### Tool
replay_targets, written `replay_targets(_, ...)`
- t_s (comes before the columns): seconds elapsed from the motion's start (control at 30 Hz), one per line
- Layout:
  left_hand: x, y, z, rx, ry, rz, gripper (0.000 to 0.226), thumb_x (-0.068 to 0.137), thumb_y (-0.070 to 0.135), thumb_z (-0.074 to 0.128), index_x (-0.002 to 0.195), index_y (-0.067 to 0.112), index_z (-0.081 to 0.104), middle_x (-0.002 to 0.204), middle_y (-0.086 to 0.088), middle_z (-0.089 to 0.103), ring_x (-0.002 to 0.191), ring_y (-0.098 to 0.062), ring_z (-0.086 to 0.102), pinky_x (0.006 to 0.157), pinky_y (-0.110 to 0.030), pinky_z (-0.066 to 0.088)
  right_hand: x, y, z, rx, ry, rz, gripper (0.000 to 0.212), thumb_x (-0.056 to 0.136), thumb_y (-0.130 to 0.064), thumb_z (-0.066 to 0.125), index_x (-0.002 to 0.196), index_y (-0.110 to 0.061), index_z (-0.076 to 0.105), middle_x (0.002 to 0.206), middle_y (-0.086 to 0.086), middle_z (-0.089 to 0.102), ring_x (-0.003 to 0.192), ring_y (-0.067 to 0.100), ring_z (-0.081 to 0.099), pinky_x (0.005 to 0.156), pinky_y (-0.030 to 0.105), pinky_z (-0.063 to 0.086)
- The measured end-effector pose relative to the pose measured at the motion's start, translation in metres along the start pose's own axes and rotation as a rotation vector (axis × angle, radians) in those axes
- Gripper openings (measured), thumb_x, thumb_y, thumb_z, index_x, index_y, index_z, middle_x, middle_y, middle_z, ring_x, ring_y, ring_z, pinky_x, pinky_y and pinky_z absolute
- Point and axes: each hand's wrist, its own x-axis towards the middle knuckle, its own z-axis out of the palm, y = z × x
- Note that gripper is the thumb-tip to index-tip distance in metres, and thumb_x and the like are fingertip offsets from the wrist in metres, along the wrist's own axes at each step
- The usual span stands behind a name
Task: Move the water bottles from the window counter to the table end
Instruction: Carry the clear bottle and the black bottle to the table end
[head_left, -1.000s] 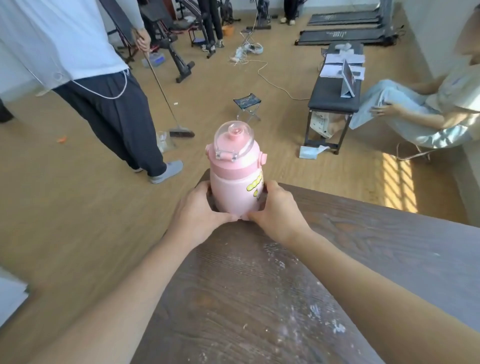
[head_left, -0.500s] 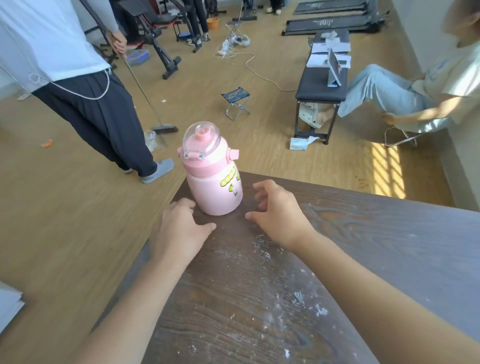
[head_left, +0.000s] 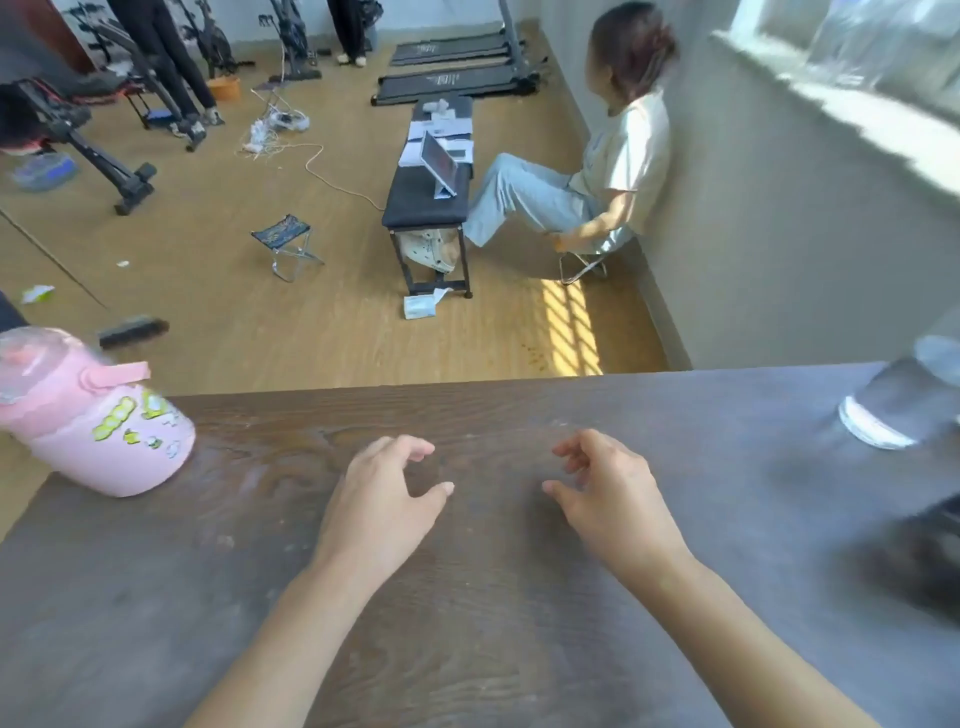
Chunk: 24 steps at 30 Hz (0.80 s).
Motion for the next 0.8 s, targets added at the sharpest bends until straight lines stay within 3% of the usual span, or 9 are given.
replay_targets(0.37, -0.012, 0.227, 0.13, 0.002, -0.265, 0.317, 0.047, 0.09, 0.043, 0.076, 0.134, 0.031, 0.066, 0.132, 0.014, 0.064, 0.13, -0.009, 0.058, 0.107, -0.035, 0.05, -0.074, 0.133, -0.125, 0.086, 0.321, 0.353, 0.026, 0.084, -0.022, 0.078, 0.108, -0.019, 0.066, 0.094, -0.007, 0.064, 0.085, 0.011, 0.06, 0.078, 0.026, 0.048)
replay_targets(0.47, -0.011, 0.277, 0.161, -0.019, -0.31, 0.382, 0.057, 0.089, 0.044, 0.078, 0.141, 0.028, 0.061, 0.137, 0.009, 0.064, 0.13, -0.014, 0.059, 0.107, -0.035, 0.051, -0.096, 0.146, -0.137, 0.136, 0.402, 0.449, 0.023, 0.085, -0.022, 0.078, 0.105, -0.016, 0.07, 0.09, -0.003, 0.071, 0.087, 0.015, 0.067, 0.079, 0.027, 0.049)
replay_targets(0.57, -0.007, 0.318, 0.188, -0.05, -0.337, 0.404, 0.078, 0.086, 0.047, 0.08, 0.154, 0.024, 0.048, 0.151, 0.004, 0.058, 0.141, -0.019, 0.054, 0.114, -0.042, 0.049, -0.113, 0.146, -0.14, 0.129, 0.432, 0.558, 0.019, 0.087, -0.036, 0.075, 0.095, -0.018, 0.071, 0.09, -0.001, 0.074, 0.09, 0.022, 0.069, 0.08, 0.033, 0.052)
replay_targets(0.67, -0.003, 0.348, 0.204, -0.084, -0.323, 0.417, 0.092, 0.084, 0.048, 0.083, 0.16, 0.02, 0.04, 0.163, -0.001, 0.049, 0.15, -0.023, 0.047, 0.12, -0.044, 0.042, -0.125, 0.151, -0.145, 0.111, 0.523, 0.695, 0.03, 0.086, -0.044, 0.073, 0.093, -0.017, 0.063, 0.094, 0.003, 0.07, 0.095, 0.028, 0.067, 0.079, 0.037, 0.051)
replay_targets(0.8, 0.004, 0.37, 0.216, -0.194, -0.294, 0.411, 0.08, 0.08, 0.041, 0.086, 0.149, 0.02, 0.053, 0.15, -0.005, 0.06, 0.14, -0.026, 0.056, 0.112, -0.045, 0.049, -0.13, 0.16, -0.147, 0.199, 0.705, 0.746, 0.055, 0.079, -0.033, 0.084, 0.113, -0.006, 0.05, 0.112, 0.012, 0.058, 0.111, 0.032, 0.056, 0.09, 0.041, 0.047)
